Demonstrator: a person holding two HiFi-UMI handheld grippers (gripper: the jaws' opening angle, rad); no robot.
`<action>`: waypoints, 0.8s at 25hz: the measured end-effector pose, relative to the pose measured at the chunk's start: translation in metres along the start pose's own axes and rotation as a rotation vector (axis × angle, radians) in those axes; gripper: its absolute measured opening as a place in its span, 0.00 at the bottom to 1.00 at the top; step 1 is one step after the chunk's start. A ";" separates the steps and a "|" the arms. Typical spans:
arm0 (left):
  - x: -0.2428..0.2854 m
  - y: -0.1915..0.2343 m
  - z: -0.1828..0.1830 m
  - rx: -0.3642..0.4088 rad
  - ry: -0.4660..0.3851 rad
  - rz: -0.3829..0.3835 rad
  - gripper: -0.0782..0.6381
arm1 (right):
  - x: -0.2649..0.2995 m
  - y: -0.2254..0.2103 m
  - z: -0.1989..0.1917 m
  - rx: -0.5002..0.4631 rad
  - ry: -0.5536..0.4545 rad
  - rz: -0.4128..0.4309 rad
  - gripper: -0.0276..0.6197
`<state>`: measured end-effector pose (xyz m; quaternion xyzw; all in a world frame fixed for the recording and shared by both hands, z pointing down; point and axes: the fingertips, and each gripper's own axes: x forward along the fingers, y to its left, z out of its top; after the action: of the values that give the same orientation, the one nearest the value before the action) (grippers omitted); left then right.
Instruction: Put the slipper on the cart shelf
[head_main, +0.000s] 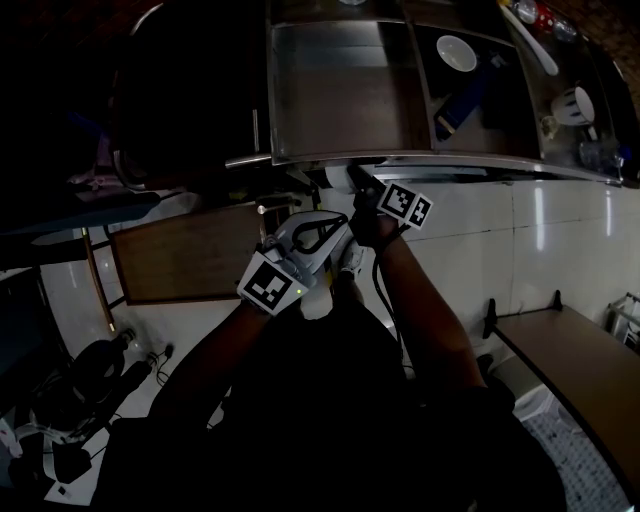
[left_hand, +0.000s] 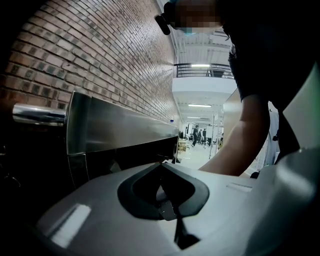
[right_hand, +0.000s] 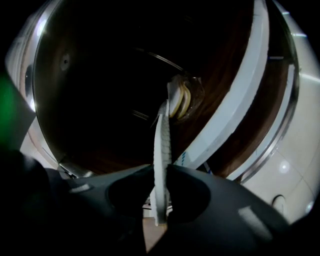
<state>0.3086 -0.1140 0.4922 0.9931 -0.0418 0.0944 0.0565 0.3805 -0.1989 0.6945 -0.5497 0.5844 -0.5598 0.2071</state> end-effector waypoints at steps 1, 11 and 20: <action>0.000 0.000 0.000 0.001 0.001 0.001 0.11 | 0.001 0.000 0.002 -0.022 -0.002 -0.023 0.14; -0.008 0.008 0.001 0.001 -0.003 0.020 0.12 | 0.002 -0.006 0.013 -0.158 -0.010 -0.200 0.43; -0.015 0.012 0.004 -0.006 -0.009 0.034 0.11 | -0.021 -0.009 0.023 -0.161 -0.065 -0.265 0.55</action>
<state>0.2931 -0.1251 0.4869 0.9925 -0.0591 0.0906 0.0576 0.4102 -0.1882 0.6884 -0.6548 0.5426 -0.5154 0.1056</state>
